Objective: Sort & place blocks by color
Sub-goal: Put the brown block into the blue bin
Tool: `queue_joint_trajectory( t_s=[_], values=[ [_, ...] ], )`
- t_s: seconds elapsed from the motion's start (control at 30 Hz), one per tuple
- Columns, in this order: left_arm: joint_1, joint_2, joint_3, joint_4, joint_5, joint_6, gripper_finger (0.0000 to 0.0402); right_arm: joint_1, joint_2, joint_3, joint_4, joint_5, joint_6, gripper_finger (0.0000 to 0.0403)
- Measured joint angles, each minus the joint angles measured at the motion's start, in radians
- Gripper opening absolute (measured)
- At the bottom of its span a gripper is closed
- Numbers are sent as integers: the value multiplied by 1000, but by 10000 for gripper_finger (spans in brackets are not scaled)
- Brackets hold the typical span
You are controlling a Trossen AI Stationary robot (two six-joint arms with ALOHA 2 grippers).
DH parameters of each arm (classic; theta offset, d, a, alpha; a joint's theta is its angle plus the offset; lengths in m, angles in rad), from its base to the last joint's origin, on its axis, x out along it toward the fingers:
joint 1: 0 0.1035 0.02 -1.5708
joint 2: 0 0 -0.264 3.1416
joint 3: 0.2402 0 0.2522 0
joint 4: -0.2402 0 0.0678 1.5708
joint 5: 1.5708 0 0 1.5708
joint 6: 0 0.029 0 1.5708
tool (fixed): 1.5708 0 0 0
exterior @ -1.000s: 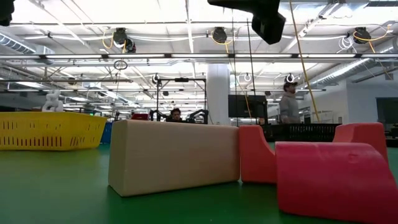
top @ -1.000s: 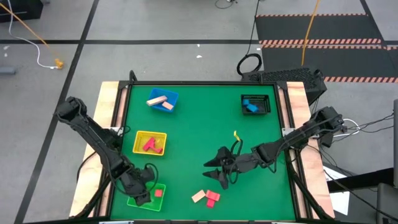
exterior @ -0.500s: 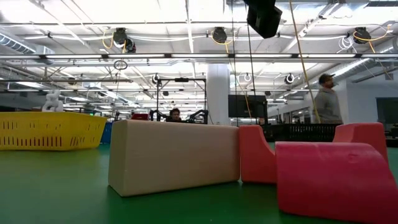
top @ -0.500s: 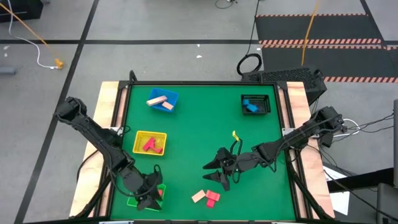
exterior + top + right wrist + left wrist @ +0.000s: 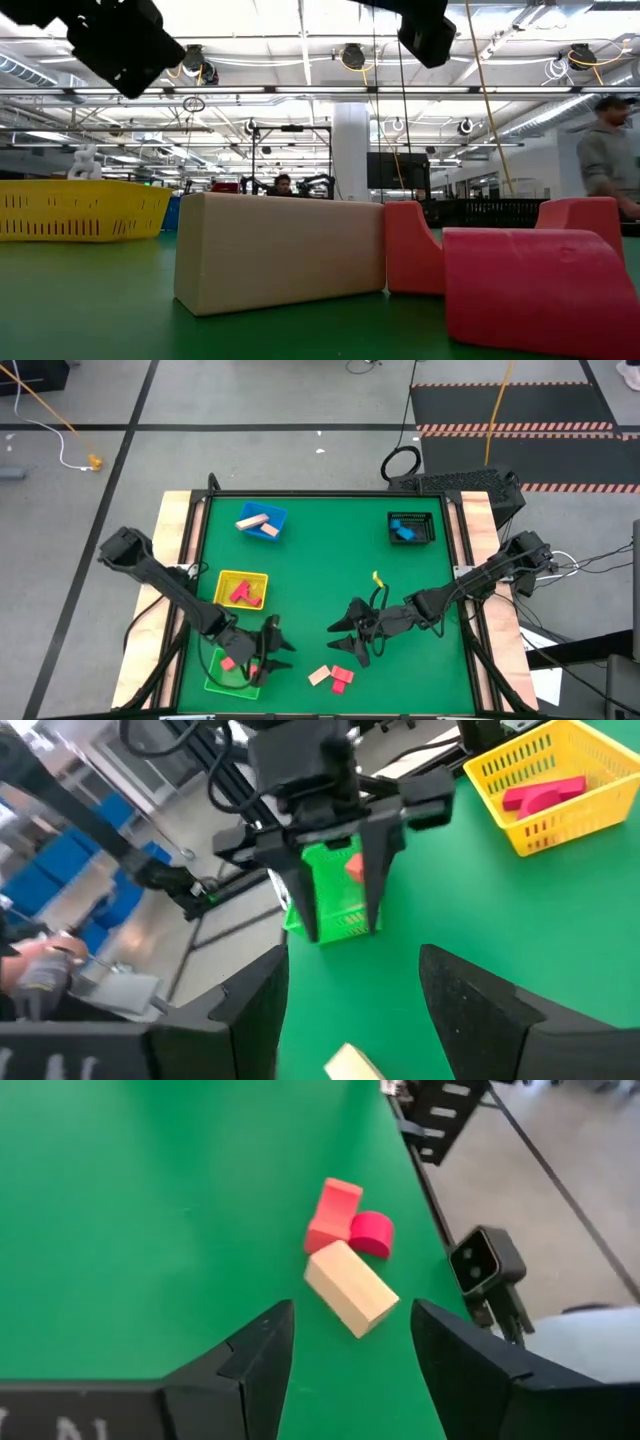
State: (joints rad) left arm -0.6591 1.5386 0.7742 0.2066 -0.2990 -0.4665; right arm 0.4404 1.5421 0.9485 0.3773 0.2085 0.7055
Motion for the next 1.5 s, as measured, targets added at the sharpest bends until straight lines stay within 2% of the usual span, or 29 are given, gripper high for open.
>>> queue_joint_trajectory(
  t_s=[0.1, 0.37, 0.9, 1.1, 1.23, 1.5],
  values=[
    [-1, 61, 0, 69, 2, 61, 193, 0, 0, 0, -8, 0, -43, 215],
    [14, 174, 0, 162, 1, 68, 195, 0, 0, 0, 0, 0, -89, 215],
    [29, 365, 193, 84, 18, 178, 195, 0, 0, 0, -1, -1, -90, 215],
    [14, 412, 288, 58, 22, 108, 197, 0, 0, 0, 1, -1, -90, 215],
    [15, 441, 344, 9, -18, 39, 220, 0, 0, 0, 0, -1, -90, 215],
    [8, 537, 429, -58, -91, -82, 318, 0, 0, 0, 7, -1, -90, 215]
  ],
)
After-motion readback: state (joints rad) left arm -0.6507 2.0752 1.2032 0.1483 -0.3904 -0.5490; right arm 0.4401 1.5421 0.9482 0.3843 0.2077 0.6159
